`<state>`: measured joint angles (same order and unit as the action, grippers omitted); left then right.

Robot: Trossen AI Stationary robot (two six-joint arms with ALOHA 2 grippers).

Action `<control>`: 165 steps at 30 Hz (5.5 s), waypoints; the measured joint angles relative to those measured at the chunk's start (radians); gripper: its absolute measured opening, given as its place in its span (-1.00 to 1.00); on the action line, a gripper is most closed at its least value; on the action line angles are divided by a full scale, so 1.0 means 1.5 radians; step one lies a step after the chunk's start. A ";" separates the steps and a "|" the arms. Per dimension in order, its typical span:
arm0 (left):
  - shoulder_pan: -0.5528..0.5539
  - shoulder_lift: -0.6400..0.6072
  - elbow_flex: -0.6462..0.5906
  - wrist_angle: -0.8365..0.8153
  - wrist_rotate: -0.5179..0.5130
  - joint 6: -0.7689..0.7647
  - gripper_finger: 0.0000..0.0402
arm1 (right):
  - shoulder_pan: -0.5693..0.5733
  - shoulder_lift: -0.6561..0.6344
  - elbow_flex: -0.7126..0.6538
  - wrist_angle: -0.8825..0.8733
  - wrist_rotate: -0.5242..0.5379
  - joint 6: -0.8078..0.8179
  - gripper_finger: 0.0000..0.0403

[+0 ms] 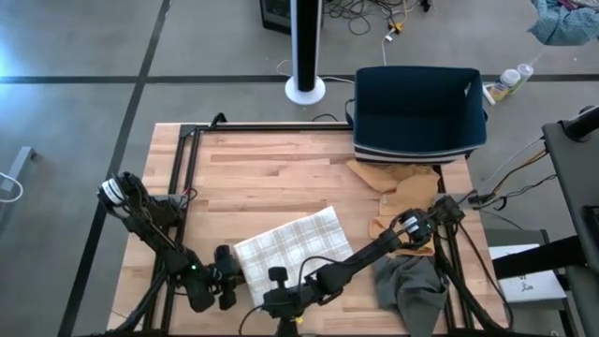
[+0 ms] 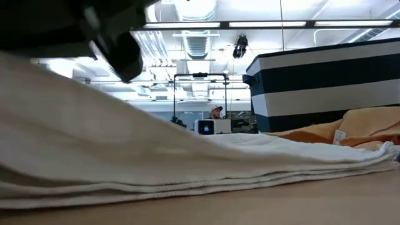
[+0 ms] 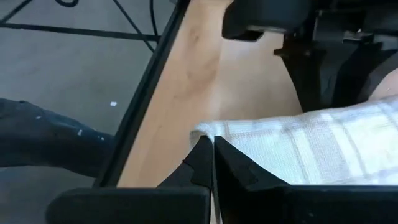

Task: Fold towel
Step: Fold the white towel

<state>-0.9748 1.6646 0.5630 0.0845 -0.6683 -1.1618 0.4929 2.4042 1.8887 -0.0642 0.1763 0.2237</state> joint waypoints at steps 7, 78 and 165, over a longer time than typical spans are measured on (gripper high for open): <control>0.001 0.000 0.007 -0.002 0.005 0.001 -0.57 | -0.002 0.002 -0.033 0.041 0.003 0.003 -1.00; 0.000 -0.260 0.078 -0.392 0.070 -0.018 -0.57 | -0.003 -0.129 -0.092 0.044 0.058 -0.159 -0.13; 0.256 -0.102 0.001 0.056 0.073 0.329 -0.57 | 0.003 -0.352 -0.459 -0.245 0.087 0.051 -0.94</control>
<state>-0.5910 1.5120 0.5646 0.1683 -0.5591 -0.6684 0.4973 1.8754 1.2001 -0.4315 0.3070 0.3003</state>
